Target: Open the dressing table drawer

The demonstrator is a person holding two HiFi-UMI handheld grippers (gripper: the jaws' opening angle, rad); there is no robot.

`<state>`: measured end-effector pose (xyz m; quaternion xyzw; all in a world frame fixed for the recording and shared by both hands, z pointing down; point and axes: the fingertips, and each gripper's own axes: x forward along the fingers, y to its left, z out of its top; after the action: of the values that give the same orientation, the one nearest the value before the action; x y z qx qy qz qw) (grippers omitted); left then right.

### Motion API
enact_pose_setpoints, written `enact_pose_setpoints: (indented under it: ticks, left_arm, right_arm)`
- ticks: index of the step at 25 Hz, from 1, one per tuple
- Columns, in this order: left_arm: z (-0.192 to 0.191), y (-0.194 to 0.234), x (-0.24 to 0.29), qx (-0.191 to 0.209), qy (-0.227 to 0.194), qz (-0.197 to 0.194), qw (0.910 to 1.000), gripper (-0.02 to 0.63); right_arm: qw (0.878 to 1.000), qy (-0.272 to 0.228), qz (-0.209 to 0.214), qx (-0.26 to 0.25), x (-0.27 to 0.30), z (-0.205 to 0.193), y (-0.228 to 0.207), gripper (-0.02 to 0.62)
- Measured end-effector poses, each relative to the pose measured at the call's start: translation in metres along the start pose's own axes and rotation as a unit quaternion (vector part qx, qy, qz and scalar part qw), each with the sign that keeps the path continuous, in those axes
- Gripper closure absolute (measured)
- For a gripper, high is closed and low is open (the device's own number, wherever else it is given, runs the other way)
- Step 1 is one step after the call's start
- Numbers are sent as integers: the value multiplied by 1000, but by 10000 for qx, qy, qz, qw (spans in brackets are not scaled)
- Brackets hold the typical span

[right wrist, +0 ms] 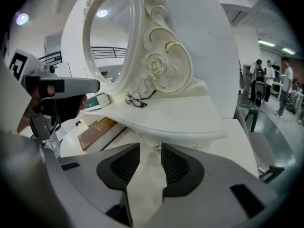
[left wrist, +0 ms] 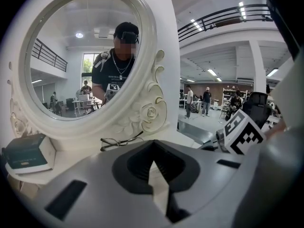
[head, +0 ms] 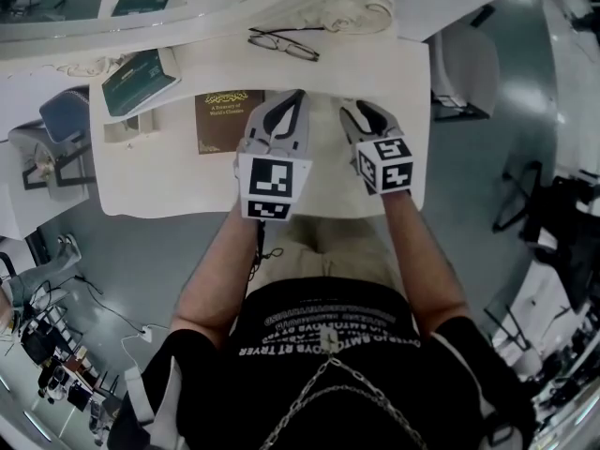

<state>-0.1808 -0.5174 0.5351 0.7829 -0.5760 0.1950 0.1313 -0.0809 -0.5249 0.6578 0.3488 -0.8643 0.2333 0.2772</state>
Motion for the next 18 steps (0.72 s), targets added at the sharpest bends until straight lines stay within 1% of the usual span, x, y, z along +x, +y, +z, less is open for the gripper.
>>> enact_pose_setpoints:
  ticks: [4,7,11,16,18]
  left_arm:
    - [0,-4,1,-27,24,-36,10000,601]
    - [-2,-3,2,19,40,-53,10000,601]
    - [-9,-7,-1,-71,128,-57,9999,601]
    - [-10,-7,-4,-38,139,-89,9999,601]
    - [-13,-7,-6,-44,162,-91,9998,601]
  right_arm:
    - [9999,134,-61,88,10,-8,-5,474]
    - [9997,117,-112,176,18,-7,-10,476]
    - [9990,176,-219,357,21,-13,-14,476]
    - [9977,197,-362,543,31,-11,-19,476]
    - [9971,199,-428,592,32,-10,-20,486]
